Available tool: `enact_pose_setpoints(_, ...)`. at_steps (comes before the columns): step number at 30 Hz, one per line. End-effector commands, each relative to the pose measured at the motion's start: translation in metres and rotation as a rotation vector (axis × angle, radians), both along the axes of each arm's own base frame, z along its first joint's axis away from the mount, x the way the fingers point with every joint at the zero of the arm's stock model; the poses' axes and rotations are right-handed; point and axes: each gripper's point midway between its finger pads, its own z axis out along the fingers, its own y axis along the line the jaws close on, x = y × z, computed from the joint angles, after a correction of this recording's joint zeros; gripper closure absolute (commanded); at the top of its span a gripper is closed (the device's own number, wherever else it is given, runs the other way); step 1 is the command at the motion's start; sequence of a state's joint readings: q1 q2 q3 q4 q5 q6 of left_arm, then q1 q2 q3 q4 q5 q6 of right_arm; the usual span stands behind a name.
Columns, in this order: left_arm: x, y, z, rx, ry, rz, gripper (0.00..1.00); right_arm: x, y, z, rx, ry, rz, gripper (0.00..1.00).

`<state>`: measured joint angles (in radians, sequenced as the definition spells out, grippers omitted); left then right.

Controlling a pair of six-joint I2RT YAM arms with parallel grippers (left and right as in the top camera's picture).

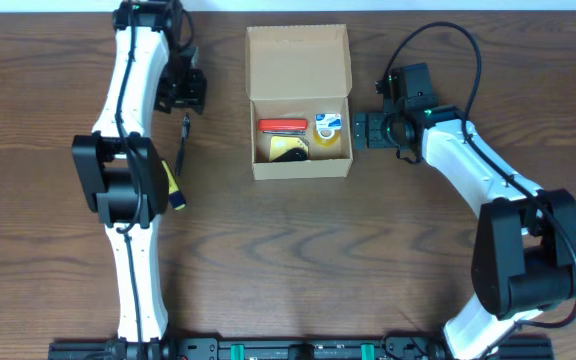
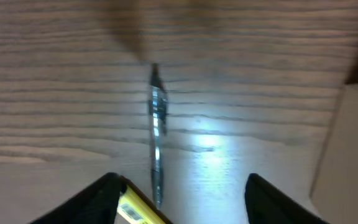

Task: Pack container
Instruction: 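Move the left gripper left over the clear pen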

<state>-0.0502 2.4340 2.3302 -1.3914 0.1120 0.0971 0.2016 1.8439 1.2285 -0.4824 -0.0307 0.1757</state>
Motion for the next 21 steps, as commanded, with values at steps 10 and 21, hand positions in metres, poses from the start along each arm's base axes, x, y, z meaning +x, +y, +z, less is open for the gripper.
enact_pose_setpoints(10, -0.01, 0.009, -0.029, -0.046, 0.069, -0.208, 0.39, 0.0, -0.001, 0.0, 0.007, 0.002, -0.012, 0.01)
enact_pose_setpoints(21, -0.033, 0.009, -0.058, -0.061, 0.159, -0.257, 0.4, 0.0, -0.001, 0.0, 0.007, 0.002, -0.012, 0.01)
